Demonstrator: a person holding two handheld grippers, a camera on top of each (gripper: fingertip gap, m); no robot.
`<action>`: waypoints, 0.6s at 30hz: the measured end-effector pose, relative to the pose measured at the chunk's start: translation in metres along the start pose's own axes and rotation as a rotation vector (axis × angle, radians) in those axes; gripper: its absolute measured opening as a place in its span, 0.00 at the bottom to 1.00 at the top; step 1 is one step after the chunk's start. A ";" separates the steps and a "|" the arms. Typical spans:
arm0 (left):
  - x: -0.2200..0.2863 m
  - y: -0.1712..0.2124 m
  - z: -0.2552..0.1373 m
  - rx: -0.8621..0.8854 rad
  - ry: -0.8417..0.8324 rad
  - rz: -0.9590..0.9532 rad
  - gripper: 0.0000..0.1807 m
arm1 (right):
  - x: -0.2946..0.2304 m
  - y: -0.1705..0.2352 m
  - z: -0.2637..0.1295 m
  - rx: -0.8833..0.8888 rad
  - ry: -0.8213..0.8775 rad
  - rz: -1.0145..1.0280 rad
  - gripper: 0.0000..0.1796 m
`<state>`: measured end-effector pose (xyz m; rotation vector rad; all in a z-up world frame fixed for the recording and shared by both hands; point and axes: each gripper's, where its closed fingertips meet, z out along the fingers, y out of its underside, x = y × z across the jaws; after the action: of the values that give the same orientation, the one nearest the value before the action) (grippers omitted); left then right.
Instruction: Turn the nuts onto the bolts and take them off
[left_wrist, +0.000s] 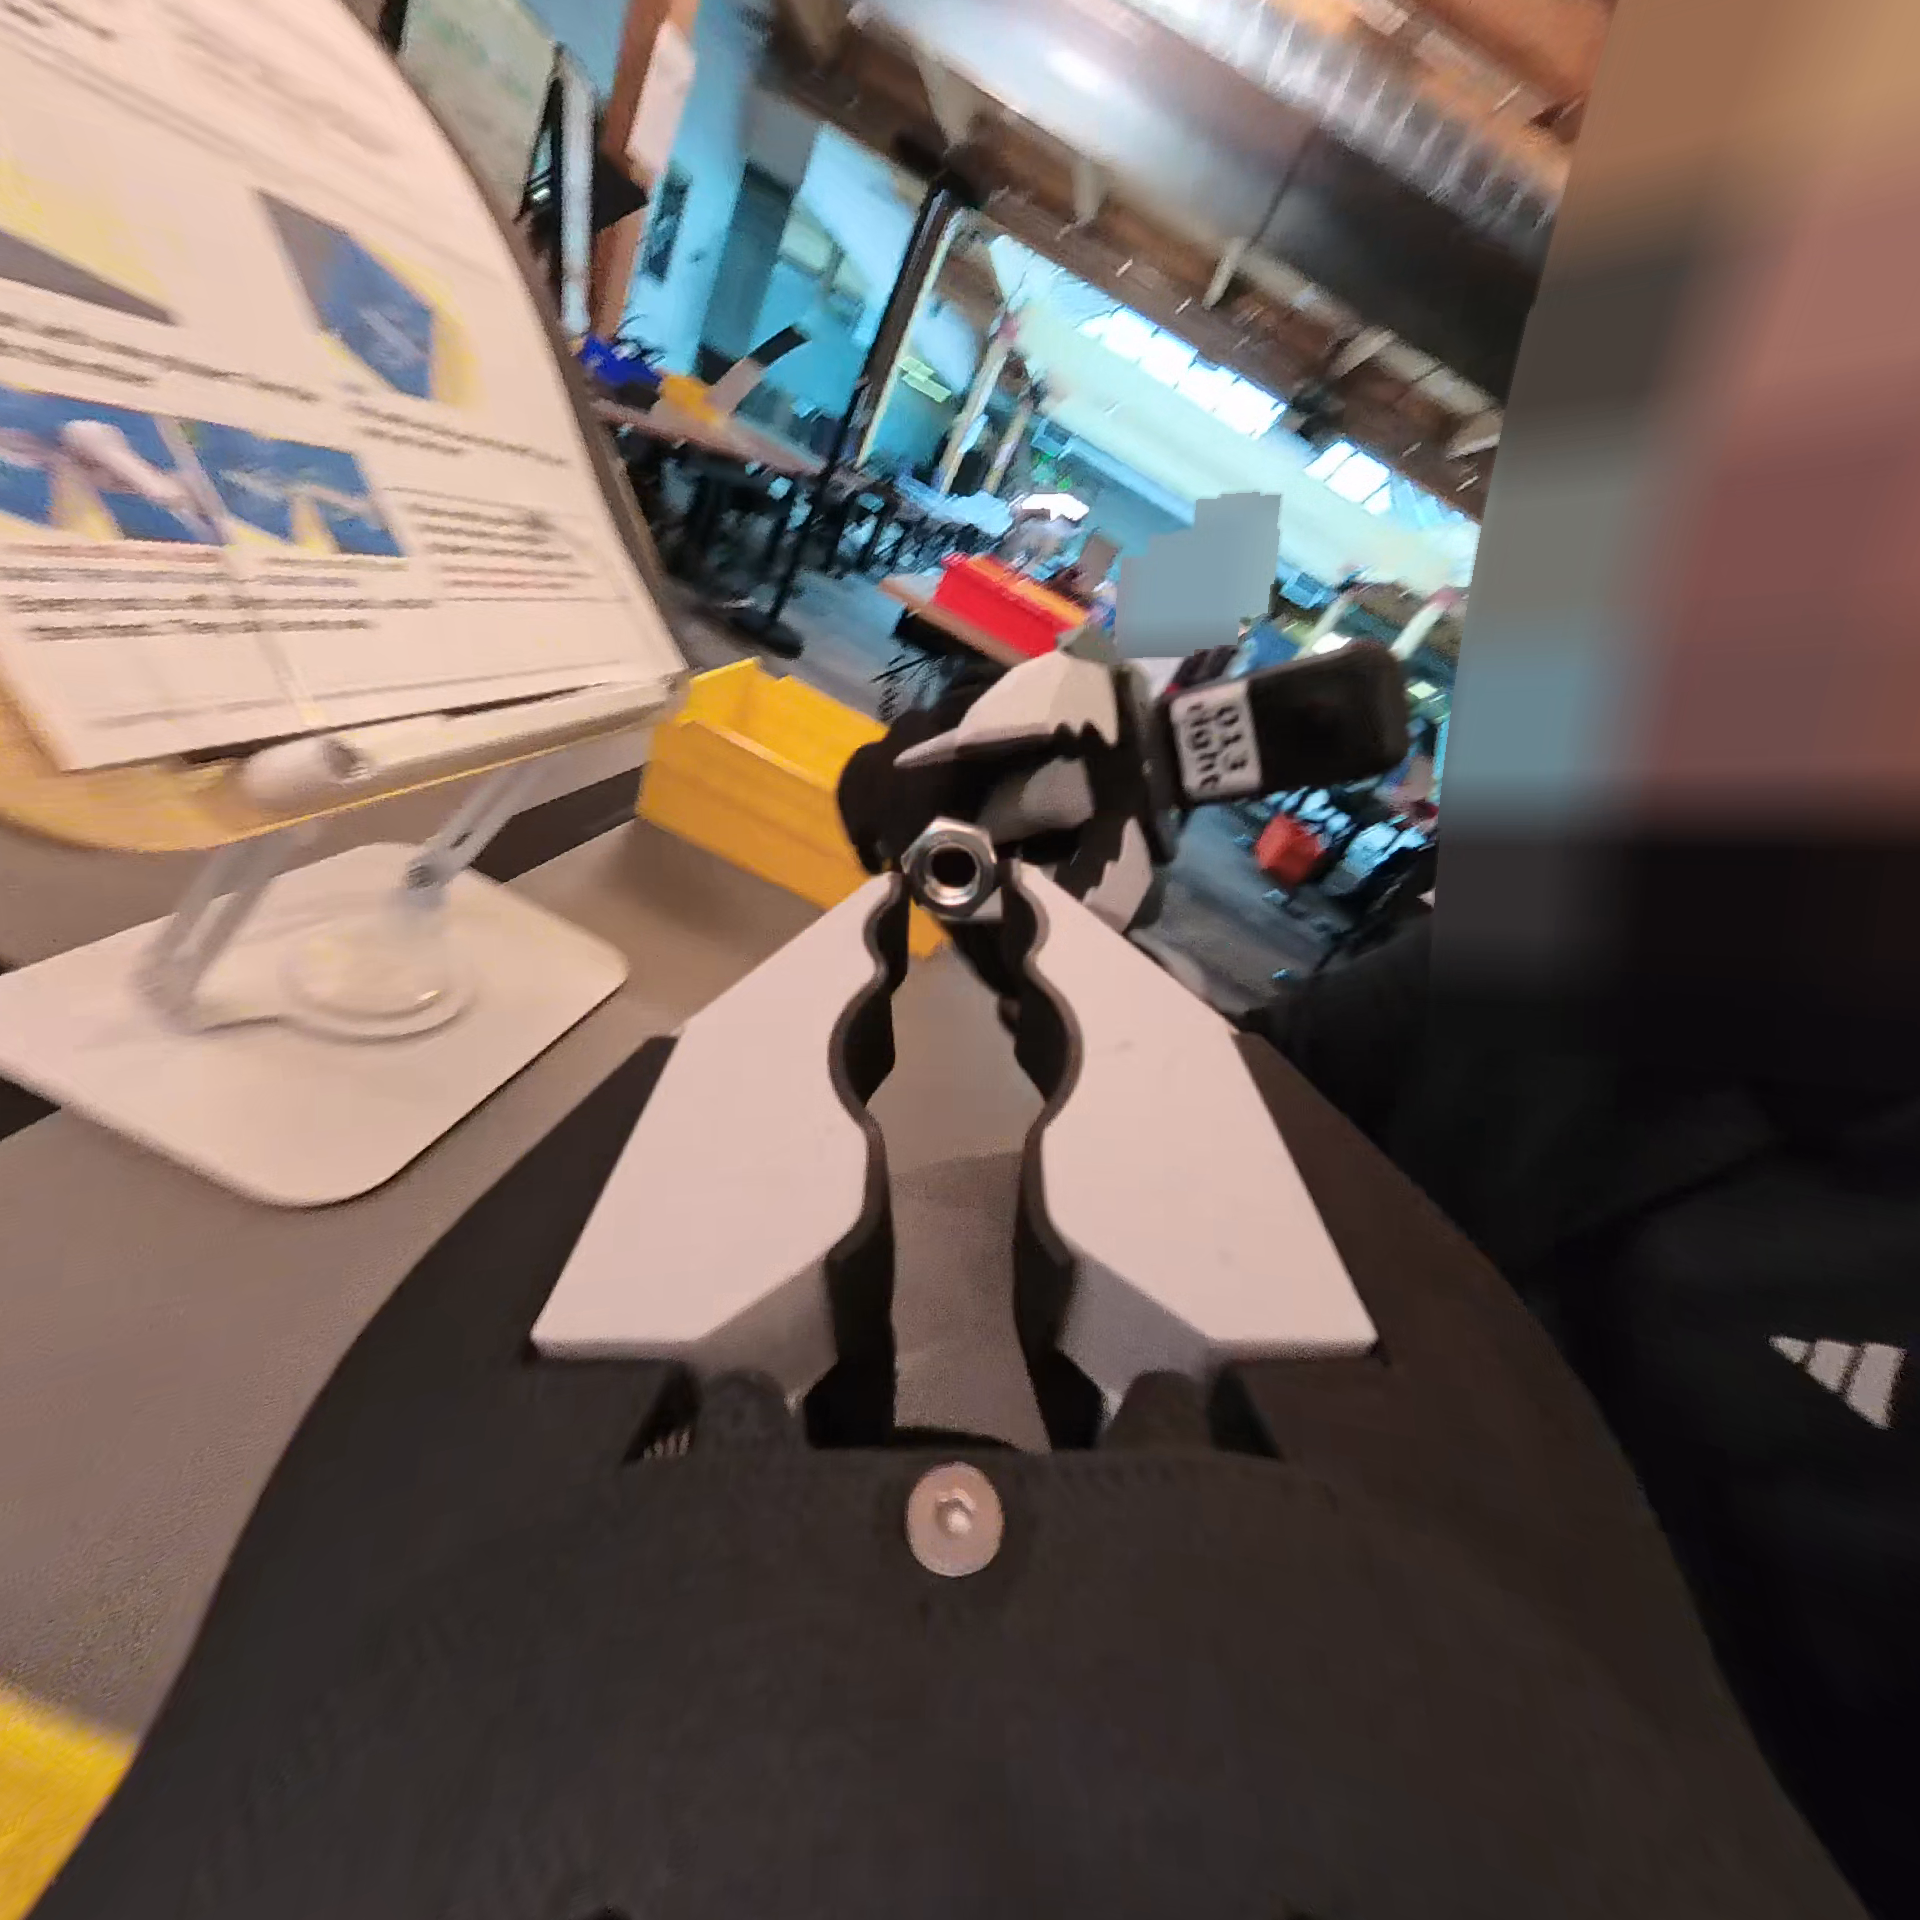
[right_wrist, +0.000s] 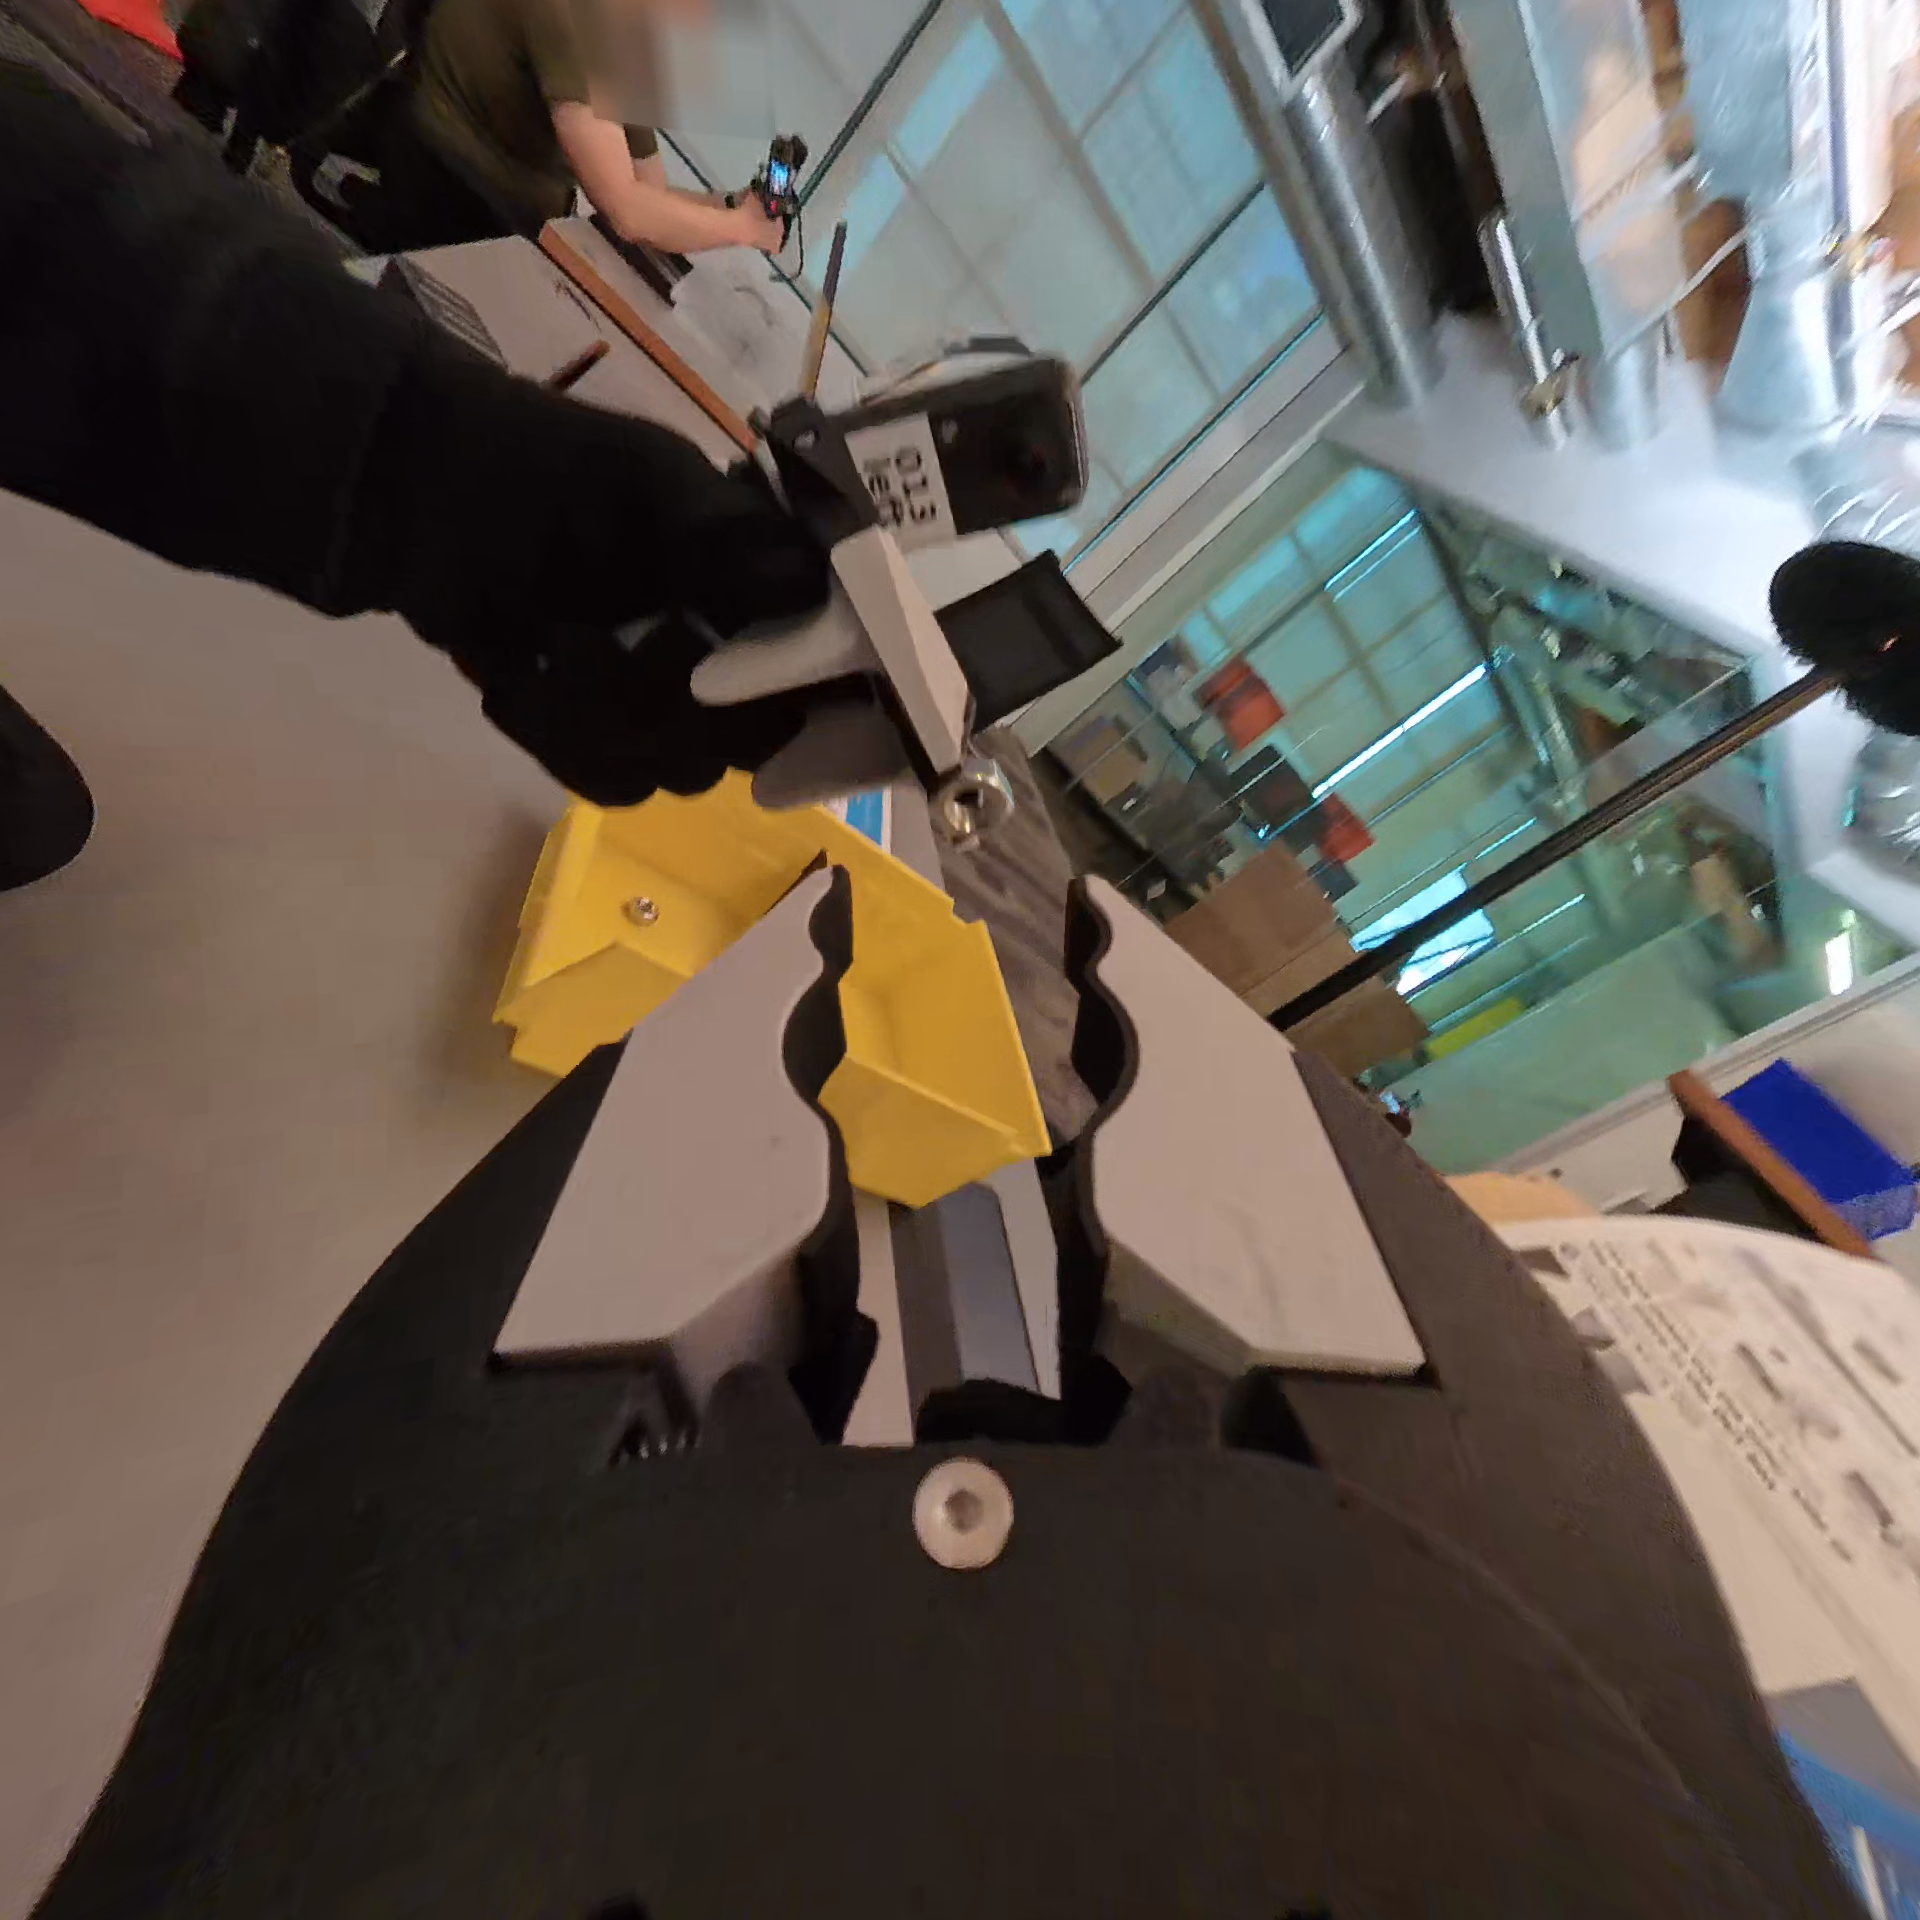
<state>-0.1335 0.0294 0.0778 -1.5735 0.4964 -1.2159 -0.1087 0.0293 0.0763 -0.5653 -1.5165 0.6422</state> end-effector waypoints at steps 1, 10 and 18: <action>0.006 0.000 0.004 0.020 0.045 -0.016 0.08 | -0.002 -0.005 0.002 0.014 0.006 -0.016 0.22; 0.018 0.019 0.022 0.020 0.193 -0.079 0.08 | -0.017 -0.007 0.012 -0.017 0.019 -0.149 0.15; 0.018 0.025 0.019 -0.003 0.234 -0.145 0.08 | -0.021 -0.003 0.014 -0.068 0.025 -0.249 0.11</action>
<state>-0.1034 0.0148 0.0644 -1.4979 0.5408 -1.5205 -0.1213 0.0119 0.0631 -0.4253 -1.5595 0.3920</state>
